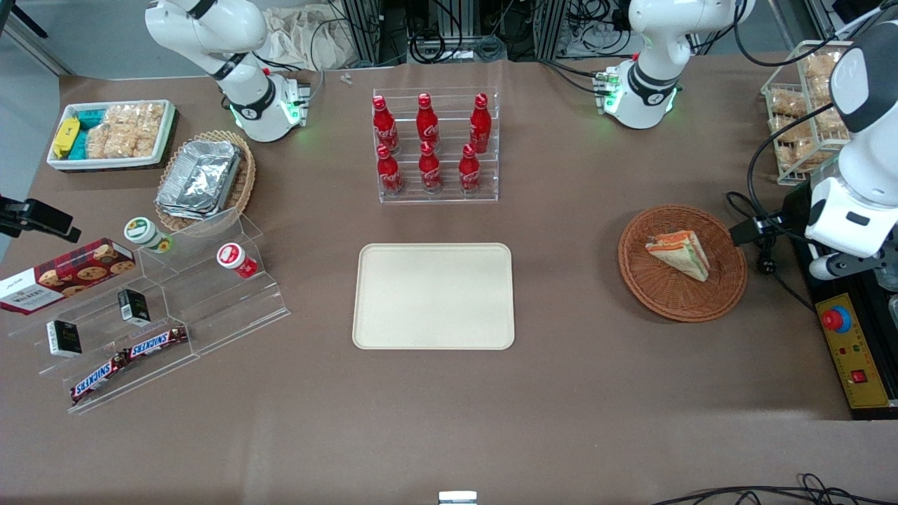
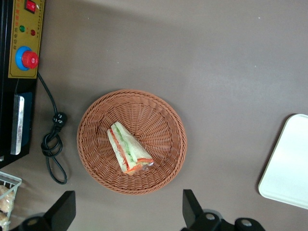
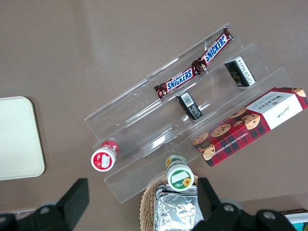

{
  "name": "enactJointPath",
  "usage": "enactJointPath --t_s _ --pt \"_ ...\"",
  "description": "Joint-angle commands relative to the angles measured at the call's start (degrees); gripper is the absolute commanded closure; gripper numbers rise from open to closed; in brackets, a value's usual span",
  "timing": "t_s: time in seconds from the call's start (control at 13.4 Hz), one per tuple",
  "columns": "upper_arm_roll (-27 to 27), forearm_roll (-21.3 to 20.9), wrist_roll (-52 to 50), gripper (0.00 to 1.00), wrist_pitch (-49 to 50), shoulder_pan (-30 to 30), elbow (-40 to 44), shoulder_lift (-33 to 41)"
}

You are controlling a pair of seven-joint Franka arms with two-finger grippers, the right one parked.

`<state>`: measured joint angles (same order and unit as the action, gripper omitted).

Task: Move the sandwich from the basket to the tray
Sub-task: 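Move the left gripper over the sandwich in the wicker basket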

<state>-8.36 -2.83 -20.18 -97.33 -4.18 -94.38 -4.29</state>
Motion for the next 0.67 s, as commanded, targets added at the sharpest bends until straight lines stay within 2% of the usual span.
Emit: enactJointPath --t_s 0.0,0.22,0.45,0.6 --pt "-0.43 -0.51 -2.22 0.0 1.52 -0.13 1.57 -0.8" --pt "-0.34 -0.51 -3.1 0.0 2.49 -0.22 1.57 -1.59" --pt "-0.25 -0.68 -22.8 0.0 0.84 -0.22 -2.37 -1.51" --pt "-0.34 -1.38 -36.8 0.0 -6.69 -0.13 -9.12 -0.81"
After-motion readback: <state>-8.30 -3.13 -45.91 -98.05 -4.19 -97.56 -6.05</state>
